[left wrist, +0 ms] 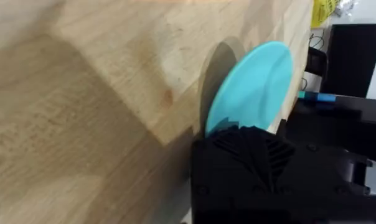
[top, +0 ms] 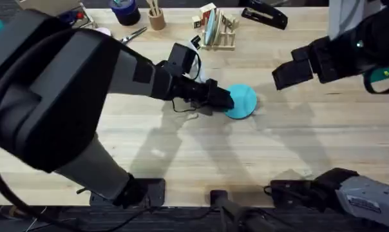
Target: Pick up the plates from the table one by one and place each into a slot on the dish rack.
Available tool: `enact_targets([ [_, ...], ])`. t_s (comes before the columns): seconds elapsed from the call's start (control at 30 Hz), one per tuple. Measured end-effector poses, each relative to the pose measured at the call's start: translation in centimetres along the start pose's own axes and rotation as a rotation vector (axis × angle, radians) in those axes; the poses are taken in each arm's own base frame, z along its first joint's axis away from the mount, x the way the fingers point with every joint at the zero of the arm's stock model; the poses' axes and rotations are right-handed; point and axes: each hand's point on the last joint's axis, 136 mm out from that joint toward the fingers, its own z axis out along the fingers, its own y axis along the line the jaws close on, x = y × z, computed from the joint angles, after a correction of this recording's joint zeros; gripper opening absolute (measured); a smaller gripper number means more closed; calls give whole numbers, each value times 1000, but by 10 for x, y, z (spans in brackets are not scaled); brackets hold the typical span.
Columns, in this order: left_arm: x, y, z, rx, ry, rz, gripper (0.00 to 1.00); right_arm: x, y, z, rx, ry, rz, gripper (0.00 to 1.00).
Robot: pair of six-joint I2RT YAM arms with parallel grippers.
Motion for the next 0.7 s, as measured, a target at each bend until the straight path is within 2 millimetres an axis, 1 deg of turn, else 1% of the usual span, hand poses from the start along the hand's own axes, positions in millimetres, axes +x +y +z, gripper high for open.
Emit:
enact_targets([
  [0.23, 0, 0, 0, 0, 0, 0, 42, 0, 1, 0, -4, 1, 3, 993],
  [0.33, 0, 0, 0, 0, 0, 1, 42, 0, 3, 2, -38, 6, 23, 995],
  [0.5, 0, 0, 0, -3, -2, 1, 42, 2, 1, 17, -116, 39, 113, 995],
  [0.7, 0, 1, 0, -4, -2, 1, 42, 2, 7, 34, -258, 52, 169, 995],
])
